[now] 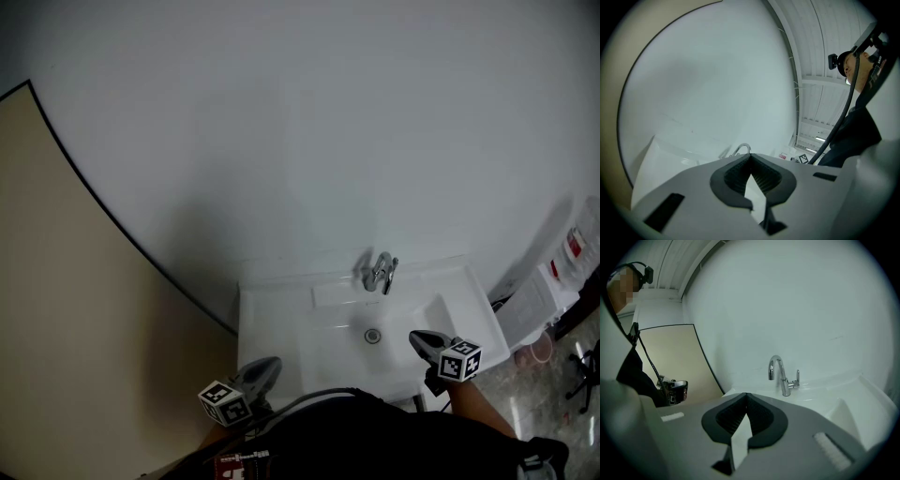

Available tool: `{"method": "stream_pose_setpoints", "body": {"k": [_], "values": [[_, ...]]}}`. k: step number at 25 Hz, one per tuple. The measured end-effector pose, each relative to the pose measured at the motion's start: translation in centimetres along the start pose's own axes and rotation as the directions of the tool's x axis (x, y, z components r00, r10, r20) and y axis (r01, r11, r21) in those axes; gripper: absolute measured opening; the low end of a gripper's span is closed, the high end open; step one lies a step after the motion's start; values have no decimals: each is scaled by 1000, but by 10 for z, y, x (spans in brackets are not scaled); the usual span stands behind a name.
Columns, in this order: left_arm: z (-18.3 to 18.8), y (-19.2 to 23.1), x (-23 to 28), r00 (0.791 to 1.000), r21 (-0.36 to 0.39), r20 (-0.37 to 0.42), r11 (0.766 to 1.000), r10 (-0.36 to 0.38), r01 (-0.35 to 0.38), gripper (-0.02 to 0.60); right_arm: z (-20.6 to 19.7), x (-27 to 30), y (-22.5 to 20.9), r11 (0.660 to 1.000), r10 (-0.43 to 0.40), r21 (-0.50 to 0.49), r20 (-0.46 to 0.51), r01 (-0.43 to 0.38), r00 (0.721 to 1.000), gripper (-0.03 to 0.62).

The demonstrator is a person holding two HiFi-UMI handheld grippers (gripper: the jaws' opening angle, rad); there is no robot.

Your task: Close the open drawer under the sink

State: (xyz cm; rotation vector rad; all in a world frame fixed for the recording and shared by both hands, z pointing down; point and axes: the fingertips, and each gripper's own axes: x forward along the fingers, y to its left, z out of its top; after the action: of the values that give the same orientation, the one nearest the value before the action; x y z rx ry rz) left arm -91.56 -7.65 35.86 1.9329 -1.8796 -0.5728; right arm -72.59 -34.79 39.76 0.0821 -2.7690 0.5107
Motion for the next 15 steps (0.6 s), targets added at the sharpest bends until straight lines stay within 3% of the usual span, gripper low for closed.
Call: {"method": "stream_pose_setpoints", "body": {"k": [7, 15], "values": [[-2, 0, 50, 992, 15, 40, 993, 121, -121, 0, 39, 42, -47, 987, 151, -50, -37, -153, 988, 2], [-14, -3, 68, 962, 0, 75, 965, 262, -262, 0, 46, 91, -84, 958, 272, -65, -93, -279, 958, 2]]}}
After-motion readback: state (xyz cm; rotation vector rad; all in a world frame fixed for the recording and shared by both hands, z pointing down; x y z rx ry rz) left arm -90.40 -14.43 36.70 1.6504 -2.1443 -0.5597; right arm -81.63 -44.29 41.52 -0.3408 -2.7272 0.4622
